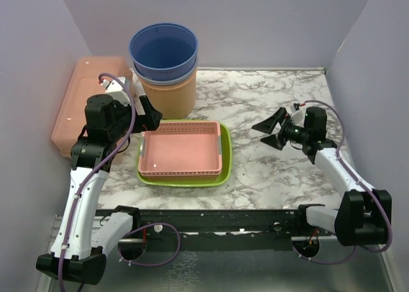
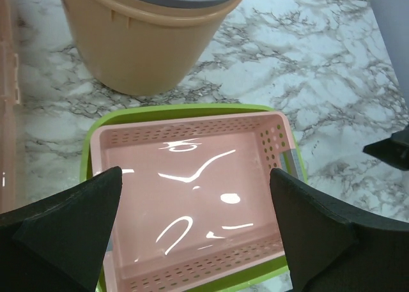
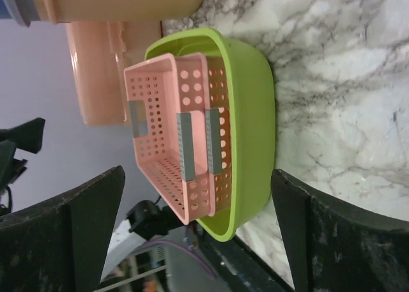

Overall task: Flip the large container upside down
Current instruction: Pick up the container from the container.

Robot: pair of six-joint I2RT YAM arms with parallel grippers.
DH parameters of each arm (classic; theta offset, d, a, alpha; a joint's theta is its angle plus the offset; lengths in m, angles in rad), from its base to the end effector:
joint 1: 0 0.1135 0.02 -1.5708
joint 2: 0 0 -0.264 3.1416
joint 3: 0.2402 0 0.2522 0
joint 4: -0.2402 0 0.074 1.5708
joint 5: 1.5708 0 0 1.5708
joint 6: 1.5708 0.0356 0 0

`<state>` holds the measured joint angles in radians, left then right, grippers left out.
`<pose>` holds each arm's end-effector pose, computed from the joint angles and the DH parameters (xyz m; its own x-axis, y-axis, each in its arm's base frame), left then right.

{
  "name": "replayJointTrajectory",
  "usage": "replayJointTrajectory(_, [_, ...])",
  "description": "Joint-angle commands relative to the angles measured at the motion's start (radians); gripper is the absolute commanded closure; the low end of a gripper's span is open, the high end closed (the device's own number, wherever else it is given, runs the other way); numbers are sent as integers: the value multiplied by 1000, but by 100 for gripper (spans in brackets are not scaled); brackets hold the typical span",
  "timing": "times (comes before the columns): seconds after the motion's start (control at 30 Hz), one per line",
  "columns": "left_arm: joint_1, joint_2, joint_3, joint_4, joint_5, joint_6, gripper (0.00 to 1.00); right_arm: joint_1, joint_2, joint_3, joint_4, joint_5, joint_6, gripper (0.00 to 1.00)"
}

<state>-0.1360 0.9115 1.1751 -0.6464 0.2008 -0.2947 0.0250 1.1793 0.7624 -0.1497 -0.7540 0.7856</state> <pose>0.1775 -0.0315 0.4033 -0.4459 -0.2262 -0.8660 0.1951 0.9197 -0.3407 0.2512 0.0307 0.2595 -0.8006 0.4957 -0.3366 -0.0416 0.5145 0.8565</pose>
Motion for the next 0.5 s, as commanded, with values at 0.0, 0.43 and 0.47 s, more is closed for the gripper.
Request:
replayJointTrajectory(0.0, [-6,-19,-25,-33,104,-33,2,1,16,-122,388,-132,274,0])
replayJointTrajectory(0.43, [-214,13,-65,-179,-50,-29,1,68,62,174,-235,-78,-271,0])
replayJointTrajectory(0.47, [-232,16,-70,-189,-89,-37,1,89,63,170,-230,-72,-265,0])
